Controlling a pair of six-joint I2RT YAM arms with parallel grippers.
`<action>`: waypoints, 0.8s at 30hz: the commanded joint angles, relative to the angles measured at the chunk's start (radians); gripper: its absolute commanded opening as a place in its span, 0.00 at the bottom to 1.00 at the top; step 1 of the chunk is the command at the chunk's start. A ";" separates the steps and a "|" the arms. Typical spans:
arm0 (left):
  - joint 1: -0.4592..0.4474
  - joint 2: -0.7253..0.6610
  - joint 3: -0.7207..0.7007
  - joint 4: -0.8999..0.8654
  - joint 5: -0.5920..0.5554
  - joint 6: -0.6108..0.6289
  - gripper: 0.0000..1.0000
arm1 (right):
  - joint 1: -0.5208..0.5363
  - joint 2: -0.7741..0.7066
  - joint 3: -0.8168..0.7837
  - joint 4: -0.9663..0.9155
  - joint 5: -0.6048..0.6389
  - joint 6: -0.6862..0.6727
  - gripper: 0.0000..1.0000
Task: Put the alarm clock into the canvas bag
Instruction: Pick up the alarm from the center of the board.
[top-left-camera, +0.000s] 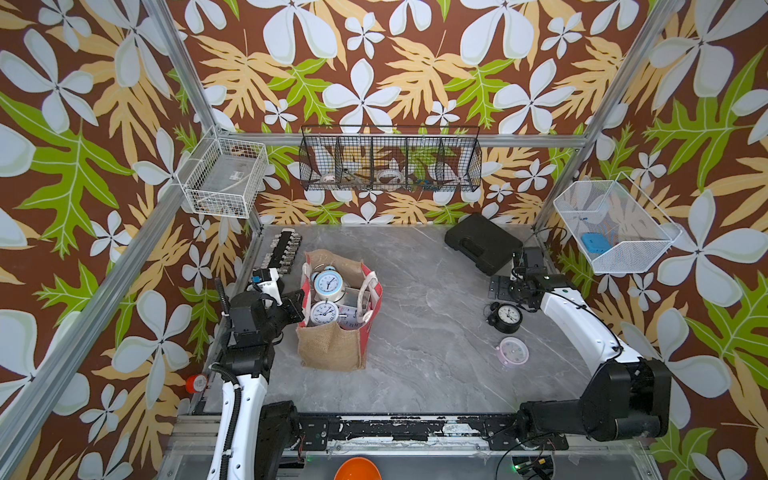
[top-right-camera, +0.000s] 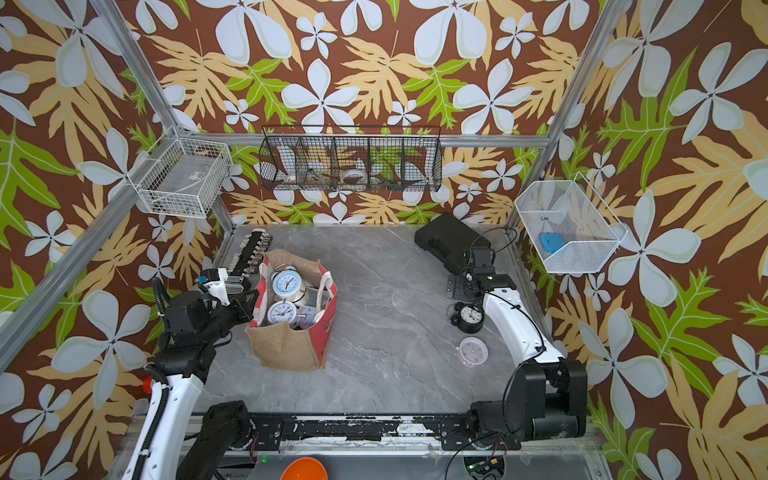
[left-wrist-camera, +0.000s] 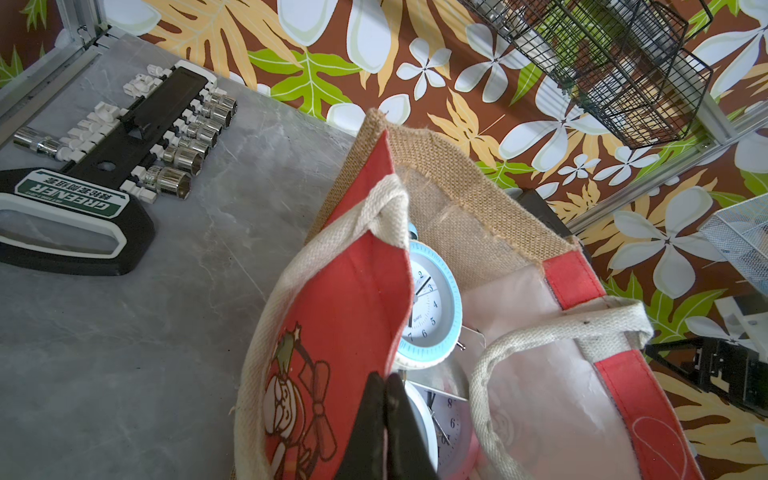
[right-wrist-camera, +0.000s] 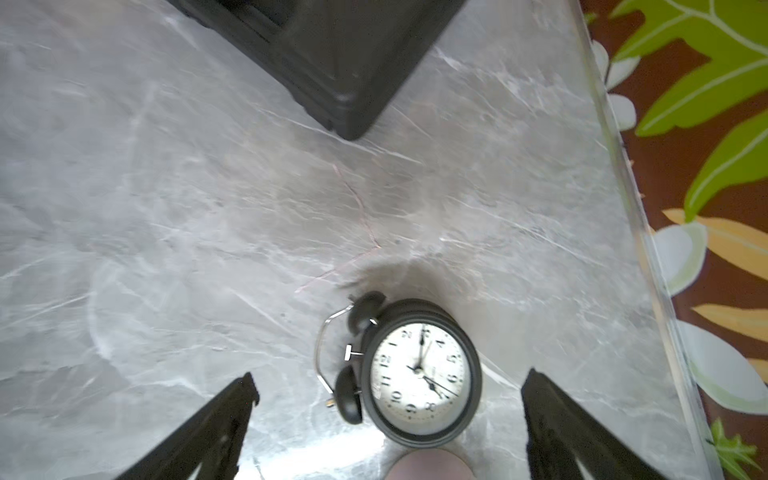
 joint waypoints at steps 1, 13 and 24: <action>0.000 0.000 0.000 -0.001 0.016 0.003 0.00 | -0.026 0.005 -0.046 0.047 0.018 0.011 1.00; 0.000 0.000 0.000 -0.001 0.017 0.004 0.00 | -0.067 0.076 -0.164 0.135 -0.029 0.054 1.00; 0.000 -0.003 0.000 -0.002 0.014 0.004 0.00 | -0.070 0.152 -0.128 0.130 -0.027 0.059 1.00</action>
